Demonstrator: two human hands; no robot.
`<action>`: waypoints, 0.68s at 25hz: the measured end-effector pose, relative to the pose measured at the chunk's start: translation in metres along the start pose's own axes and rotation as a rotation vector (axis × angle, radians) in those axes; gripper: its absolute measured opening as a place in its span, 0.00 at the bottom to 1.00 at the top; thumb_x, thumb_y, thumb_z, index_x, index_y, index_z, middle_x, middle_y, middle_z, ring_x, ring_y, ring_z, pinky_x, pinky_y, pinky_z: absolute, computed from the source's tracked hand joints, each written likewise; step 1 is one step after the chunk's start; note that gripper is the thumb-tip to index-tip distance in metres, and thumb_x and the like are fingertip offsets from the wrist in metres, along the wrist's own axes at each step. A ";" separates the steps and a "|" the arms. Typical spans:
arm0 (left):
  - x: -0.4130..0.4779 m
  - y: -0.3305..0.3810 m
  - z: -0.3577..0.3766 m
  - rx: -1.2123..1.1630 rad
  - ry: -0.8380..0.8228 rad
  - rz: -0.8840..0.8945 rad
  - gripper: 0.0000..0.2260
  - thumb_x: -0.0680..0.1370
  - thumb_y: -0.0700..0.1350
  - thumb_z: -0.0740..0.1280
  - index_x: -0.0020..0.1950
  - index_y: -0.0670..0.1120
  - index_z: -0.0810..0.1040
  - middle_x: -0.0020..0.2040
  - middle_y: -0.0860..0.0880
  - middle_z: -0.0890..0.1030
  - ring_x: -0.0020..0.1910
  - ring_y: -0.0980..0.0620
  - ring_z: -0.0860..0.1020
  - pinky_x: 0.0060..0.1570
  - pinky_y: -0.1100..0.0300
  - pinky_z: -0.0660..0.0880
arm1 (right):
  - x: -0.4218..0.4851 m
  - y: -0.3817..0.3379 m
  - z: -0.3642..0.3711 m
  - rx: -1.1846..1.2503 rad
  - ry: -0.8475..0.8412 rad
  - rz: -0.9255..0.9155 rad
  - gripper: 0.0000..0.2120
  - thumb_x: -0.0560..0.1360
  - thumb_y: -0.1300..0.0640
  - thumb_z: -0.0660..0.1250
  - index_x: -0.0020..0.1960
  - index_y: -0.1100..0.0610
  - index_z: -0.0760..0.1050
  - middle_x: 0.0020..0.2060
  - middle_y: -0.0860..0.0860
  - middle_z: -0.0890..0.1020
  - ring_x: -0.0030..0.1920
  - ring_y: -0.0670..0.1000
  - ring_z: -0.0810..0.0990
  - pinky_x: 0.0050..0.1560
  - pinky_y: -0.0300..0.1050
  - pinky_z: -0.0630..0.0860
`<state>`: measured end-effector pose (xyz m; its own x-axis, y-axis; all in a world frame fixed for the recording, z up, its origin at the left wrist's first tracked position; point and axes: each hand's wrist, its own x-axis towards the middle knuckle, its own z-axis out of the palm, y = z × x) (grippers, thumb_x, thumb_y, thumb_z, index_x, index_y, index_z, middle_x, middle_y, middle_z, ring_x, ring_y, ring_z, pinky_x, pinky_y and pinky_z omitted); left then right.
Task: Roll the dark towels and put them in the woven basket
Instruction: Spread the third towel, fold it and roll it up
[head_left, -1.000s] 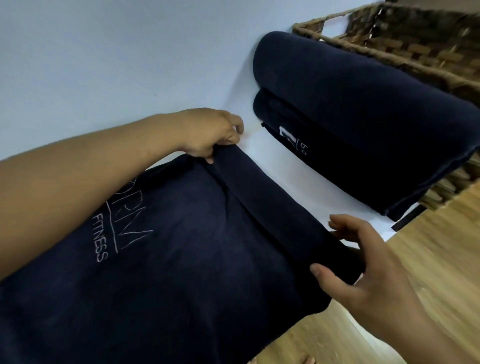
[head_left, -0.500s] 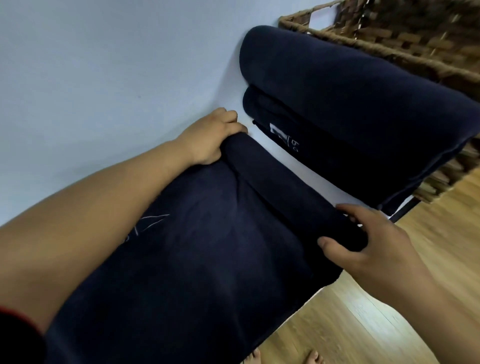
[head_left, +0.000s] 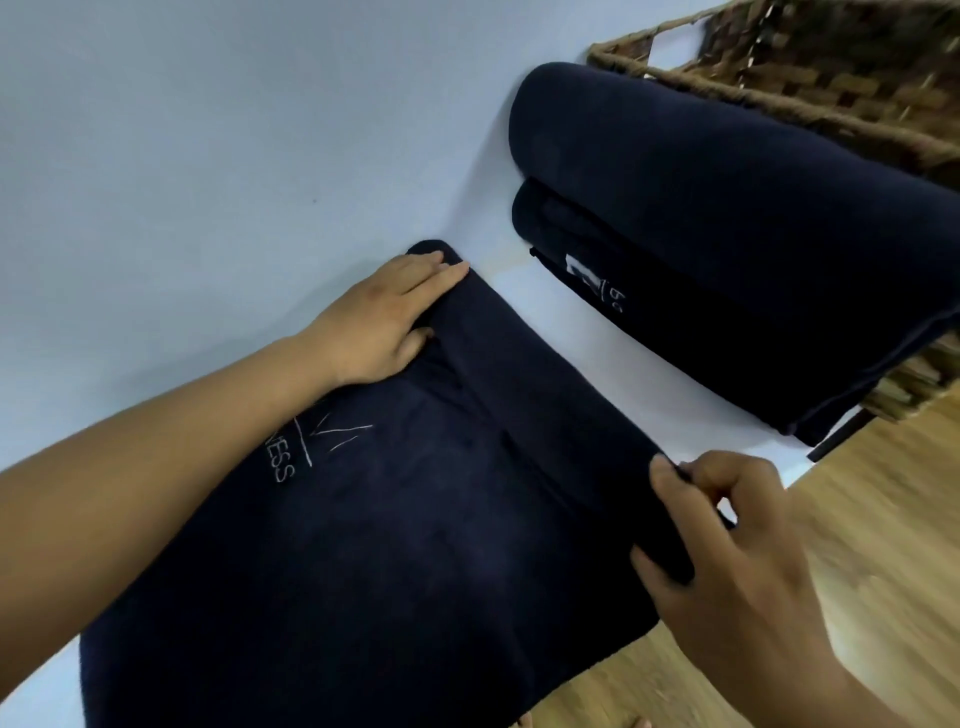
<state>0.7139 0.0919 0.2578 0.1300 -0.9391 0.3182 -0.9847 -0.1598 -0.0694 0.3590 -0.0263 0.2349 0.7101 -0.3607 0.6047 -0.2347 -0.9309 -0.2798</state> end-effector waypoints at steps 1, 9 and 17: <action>-0.007 -0.002 -0.006 0.003 0.002 0.010 0.31 0.75 0.41 0.68 0.77 0.41 0.61 0.69 0.38 0.71 0.69 0.41 0.68 0.69 0.50 0.66 | -0.002 0.000 0.003 0.033 0.012 -0.051 0.22 0.66 0.69 0.72 0.59 0.65 0.75 0.48 0.57 0.68 0.46 0.61 0.77 0.35 0.47 0.78; 0.064 -0.007 -0.062 0.174 -0.502 0.120 0.31 0.70 0.49 0.76 0.72 0.56 0.70 0.48 0.53 0.77 0.50 0.50 0.73 0.53 0.54 0.66 | -0.001 0.004 -0.010 0.116 -0.291 -0.182 0.25 0.71 0.59 0.64 0.68 0.59 0.73 0.71 0.56 0.72 0.70 0.56 0.72 0.64 0.50 0.72; 0.131 0.019 -0.023 0.299 -1.134 -0.012 0.31 0.68 0.36 0.77 0.66 0.49 0.68 0.62 0.45 0.71 0.45 0.50 0.74 0.33 0.67 0.76 | 0.034 -0.013 -0.039 0.573 -0.479 0.495 0.24 0.63 0.28 0.66 0.58 0.30 0.67 0.56 0.30 0.74 0.52 0.38 0.78 0.47 0.35 0.74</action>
<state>0.7091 -0.0271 0.3195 0.3165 -0.6468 -0.6939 -0.9359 -0.0937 -0.3395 0.3607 -0.0286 0.2883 0.8468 -0.5313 -0.0240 -0.3108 -0.4577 -0.8330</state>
